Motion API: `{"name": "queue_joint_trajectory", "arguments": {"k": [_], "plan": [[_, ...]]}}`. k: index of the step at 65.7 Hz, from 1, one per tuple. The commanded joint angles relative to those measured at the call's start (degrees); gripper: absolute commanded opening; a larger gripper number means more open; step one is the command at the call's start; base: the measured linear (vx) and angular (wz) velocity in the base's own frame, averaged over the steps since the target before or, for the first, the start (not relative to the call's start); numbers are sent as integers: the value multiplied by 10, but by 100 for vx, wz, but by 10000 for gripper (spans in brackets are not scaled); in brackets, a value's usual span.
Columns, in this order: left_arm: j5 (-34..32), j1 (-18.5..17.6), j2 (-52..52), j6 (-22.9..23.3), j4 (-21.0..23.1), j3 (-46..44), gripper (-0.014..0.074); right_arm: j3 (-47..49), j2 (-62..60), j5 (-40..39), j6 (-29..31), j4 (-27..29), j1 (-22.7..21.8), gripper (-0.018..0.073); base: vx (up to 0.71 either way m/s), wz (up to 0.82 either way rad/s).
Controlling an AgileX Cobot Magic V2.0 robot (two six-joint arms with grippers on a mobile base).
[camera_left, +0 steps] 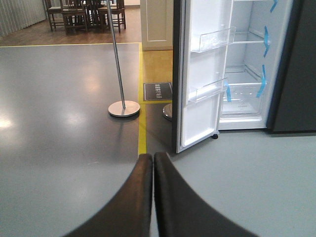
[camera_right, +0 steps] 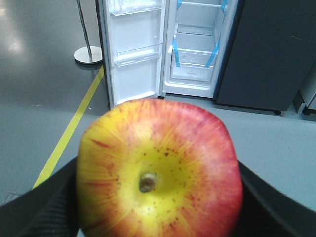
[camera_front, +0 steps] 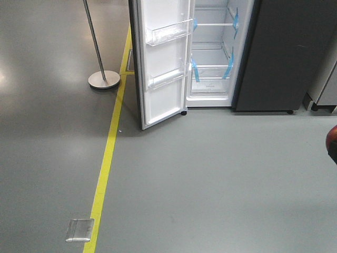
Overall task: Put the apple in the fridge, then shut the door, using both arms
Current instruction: 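Continue driving up to the open refrigerator door with the apple held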
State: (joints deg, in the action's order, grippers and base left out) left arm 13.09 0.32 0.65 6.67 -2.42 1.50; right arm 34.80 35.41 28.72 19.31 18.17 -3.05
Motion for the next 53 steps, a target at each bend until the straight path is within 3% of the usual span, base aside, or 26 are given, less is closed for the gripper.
{"name": "queue_joint_trajectory", "arguments": {"k": [1, 53], "plan": [[-42, -4, 8, 2, 5, 11, -6, 16, -2, -50, 4, 4, -1, 188, 8, -2], [-42, -4, 8, 2, 5, 11, -6, 16, -2, -50, 4, 4, -1, 188, 9, -3]]}}
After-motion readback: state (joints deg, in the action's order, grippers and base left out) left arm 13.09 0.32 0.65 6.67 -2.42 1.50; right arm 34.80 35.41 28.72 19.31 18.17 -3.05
